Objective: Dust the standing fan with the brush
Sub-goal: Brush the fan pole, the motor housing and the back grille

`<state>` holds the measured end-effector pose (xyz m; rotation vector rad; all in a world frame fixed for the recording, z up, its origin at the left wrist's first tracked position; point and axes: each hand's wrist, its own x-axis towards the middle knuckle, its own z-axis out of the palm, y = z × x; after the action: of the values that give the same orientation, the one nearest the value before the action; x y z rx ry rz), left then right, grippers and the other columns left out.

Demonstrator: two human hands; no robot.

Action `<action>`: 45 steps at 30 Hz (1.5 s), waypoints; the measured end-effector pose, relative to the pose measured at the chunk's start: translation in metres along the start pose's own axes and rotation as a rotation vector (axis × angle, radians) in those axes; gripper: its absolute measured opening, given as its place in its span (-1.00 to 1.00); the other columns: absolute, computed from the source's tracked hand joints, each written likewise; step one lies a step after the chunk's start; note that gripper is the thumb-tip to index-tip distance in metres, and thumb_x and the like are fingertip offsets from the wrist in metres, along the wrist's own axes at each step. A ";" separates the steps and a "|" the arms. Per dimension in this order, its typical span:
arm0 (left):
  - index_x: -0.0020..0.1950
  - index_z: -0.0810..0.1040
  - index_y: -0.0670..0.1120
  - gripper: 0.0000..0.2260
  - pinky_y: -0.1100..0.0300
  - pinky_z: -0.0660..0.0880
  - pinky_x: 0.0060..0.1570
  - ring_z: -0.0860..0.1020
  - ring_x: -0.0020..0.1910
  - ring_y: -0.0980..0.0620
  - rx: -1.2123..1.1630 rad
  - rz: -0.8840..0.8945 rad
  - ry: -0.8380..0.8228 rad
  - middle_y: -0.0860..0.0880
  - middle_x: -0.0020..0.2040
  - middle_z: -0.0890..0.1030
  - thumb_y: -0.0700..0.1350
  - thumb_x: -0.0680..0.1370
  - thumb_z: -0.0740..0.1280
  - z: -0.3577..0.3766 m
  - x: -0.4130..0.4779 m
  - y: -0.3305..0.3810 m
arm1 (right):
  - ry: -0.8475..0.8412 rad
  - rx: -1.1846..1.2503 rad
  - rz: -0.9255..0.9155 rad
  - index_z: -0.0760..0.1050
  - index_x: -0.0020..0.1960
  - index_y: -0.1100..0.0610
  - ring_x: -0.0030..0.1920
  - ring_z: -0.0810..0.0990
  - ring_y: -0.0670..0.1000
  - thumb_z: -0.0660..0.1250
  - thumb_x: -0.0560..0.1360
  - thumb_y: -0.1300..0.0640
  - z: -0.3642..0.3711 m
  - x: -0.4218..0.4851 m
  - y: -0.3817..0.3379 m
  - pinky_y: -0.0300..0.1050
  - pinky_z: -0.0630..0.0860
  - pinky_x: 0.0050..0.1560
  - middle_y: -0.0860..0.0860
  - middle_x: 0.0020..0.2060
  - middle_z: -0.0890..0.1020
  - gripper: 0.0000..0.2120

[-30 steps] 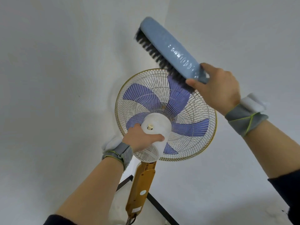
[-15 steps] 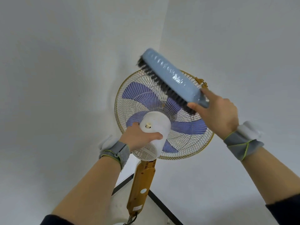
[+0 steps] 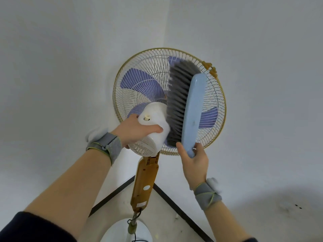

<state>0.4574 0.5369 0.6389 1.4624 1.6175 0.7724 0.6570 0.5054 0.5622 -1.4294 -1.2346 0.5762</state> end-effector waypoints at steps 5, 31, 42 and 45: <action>0.19 0.42 0.09 -0.34 -0.07 0.62 -0.05 0.58 -0.05 -0.06 0.024 0.018 -0.003 -0.01 0.00 0.59 0.32 0.17 0.42 -0.001 -0.007 0.005 | -0.028 0.032 0.054 0.33 0.05 0.20 -0.28 0.52 0.02 0.37 0.49 0.02 0.028 0.003 0.035 -0.36 0.42 -0.44 0.04 -0.17 0.57 -0.67; 0.30 0.31 0.06 -0.39 0.09 0.54 -0.23 0.51 -0.07 0.00 0.044 -0.055 0.045 0.03 0.01 0.51 0.20 0.36 0.47 0.011 -0.010 0.013 | -0.077 0.008 0.168 0.21 0.08 0.09 -0.27 0.48 -0.08 0.32 0.53 0.10 0.007 -0.018 0.086 -0.37 0.41 -0.37 -0.12 -0.19 0.47 -0.71; 0.32 0.34 0.05 -0.36 0.00 0.60 -0.11 0.55 -0.04 -0.02 0.102 -0.050 0.020 0.00 0.07 0.54 0.24 0.35 0.46 -0.004 -0.012 0.009 | -0.056 -0.045 0.184 0.17 0.04 0.07 -0.28 0.50 0.04 0.29 0.54 0.03 0.019 -0.002 0.088 -0.13 0.45 -0.36 -0.03 -0.19 0.51 -0.71; 0.32 0.33 0.05 -0.38 0.05 0.59 -0.16 0.54 -0.05 -0.01 0.098 -0.033 0.023 0.03 0.03 0.53 0.22 0.37 0.46 -0.004 -0.012 0.012 | -0.035 -0.082 0.183 0.16 0.04 0.09 -0.34 0.47 -0.02 0.28 0.55 0.03 0.012 -0.003 0.097 -0.20 0.36 -0.42 0.01 -0.19 0.50 -0.70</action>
<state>0.4600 0.5268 0.6528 1.4962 1.7140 0.7018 0.6812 0.5223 0.4687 -1.6185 -1.1735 0.6833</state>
